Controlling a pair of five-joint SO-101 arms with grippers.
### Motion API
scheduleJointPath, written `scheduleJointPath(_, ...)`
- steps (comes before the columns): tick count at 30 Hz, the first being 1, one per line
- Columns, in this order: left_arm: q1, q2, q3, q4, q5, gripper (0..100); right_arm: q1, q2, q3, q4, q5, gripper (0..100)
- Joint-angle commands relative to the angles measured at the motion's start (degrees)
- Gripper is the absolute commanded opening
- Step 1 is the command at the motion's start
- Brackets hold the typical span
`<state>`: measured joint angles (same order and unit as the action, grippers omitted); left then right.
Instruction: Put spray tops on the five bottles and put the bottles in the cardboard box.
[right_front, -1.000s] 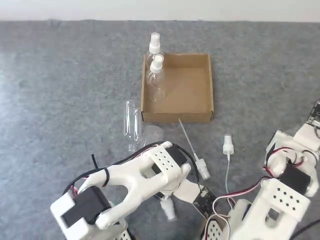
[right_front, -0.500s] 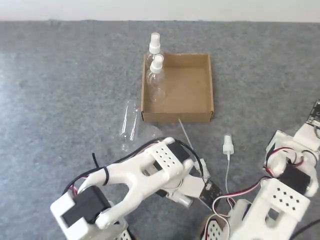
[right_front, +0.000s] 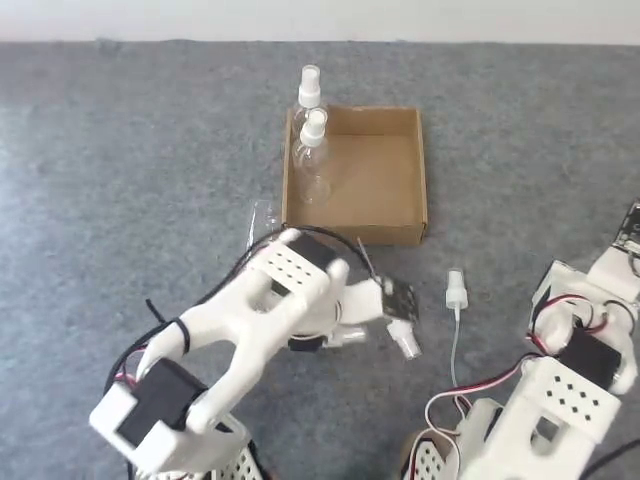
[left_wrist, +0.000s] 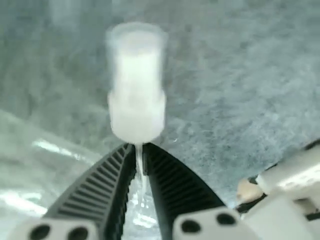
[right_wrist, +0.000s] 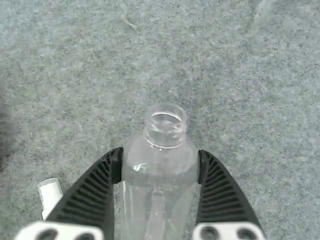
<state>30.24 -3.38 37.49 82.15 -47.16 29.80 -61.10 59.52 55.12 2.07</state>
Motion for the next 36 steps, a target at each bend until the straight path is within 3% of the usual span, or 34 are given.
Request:
scheduleJointPath(1, -4.84, -0.35, -2.07, -2.55, 5.45, 1, 0.84, -0.57, -0.88, -1.45, 0.09, 4.5)
scheduleJointPath(8, -5.54, -0.26, -1.8, -6.86, 10.73, 2, 0.84, -0.57, -0.88, -1.45, 0.09, 4.5)
scheduleJointPath(14, -2.37, -0.26, -1.1, -7.47, 18.55, 18, 0.84, -0.57, -0.88, -1.36, 0.09, 4.5)
scheduleJointPath(22, -1.05, -0.26, -5.05, -7.12, 20.04, 18, 0.84, -0.57, -0.88, -1.27, 0.09, 4.5)
scheduleJointPath(36, 0.0, 4.66, -14.64, -6.15, 31.03, 18, 0.84, -0.57, -0.88, -1.36, 0.09, 4.5)
